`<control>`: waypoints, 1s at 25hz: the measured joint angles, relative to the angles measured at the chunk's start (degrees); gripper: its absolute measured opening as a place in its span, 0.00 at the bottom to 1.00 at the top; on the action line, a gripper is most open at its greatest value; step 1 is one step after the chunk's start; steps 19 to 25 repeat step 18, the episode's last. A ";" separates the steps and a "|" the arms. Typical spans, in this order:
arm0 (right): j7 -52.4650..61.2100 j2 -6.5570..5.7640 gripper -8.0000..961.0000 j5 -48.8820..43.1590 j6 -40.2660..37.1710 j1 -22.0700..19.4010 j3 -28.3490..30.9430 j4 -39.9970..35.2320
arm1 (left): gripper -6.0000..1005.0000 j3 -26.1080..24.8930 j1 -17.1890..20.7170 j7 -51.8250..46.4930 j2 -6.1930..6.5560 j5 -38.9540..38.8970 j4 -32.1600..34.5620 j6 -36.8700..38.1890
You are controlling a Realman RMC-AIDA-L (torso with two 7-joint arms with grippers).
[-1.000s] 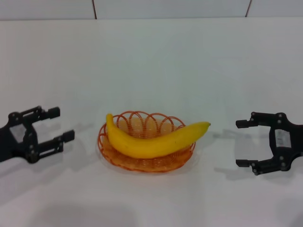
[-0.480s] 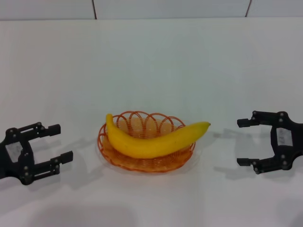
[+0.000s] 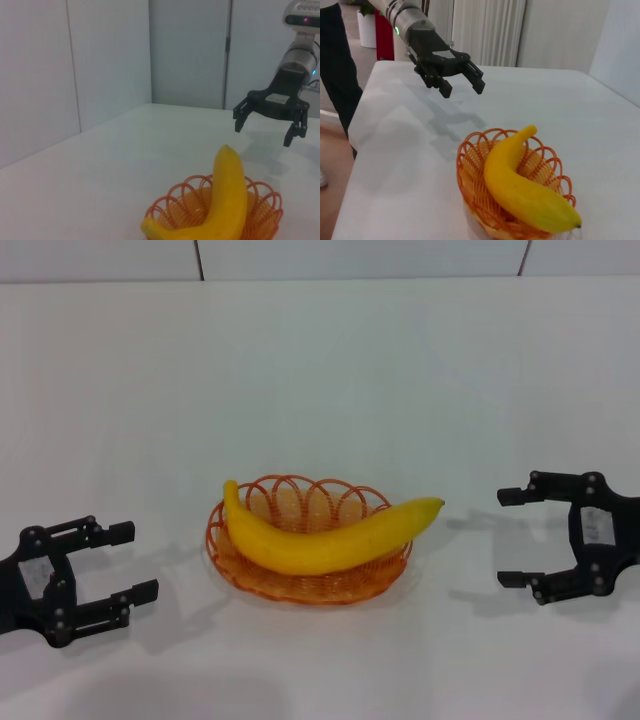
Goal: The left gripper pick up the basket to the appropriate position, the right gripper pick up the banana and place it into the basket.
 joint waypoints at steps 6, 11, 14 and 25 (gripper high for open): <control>-0.01 0.00 0.93 0.03 -0.02 0.36 0.05 -0.05 | 0.71 0.00 -0.27 0.00 0.00 0.16 0.03 0.00; -0.03 0.01 0.93 0.06 -0.02 0.44 0.06 0.06 | 0.71 0.00 -0.39 0.00 0.00 0.18 0.03 -0.13; -0.03 0.11 0.93 0.06 -0.07 0.49 0.06 0.18 | 0.71 -0.06 -0.44 0.00 -0.03 0.18 0.03 -0.25; -0.03 0.25 0.93 0.06 -0.10 0.51 0.06 0.14 | 0.71 -0.30 -0.92 0.00 -0.09 0.18 0.01 -0.42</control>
